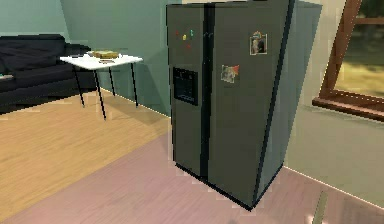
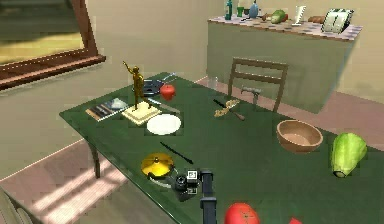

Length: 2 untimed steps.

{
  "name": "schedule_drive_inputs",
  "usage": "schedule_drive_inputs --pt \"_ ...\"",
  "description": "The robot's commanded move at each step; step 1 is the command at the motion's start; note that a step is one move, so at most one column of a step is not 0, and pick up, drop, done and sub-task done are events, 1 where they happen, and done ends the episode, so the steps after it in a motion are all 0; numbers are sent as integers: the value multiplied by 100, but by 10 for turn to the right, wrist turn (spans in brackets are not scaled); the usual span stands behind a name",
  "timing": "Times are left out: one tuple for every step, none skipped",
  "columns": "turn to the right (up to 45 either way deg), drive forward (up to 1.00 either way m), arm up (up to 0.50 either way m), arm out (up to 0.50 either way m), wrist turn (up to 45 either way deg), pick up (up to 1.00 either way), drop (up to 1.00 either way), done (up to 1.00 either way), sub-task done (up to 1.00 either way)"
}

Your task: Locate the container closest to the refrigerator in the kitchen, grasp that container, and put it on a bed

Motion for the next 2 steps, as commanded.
schedule_drive_inputs --pt "0 0 10 0 0 0 0 0 0" --pt "0 0 30 0 0 0 0 0 0"
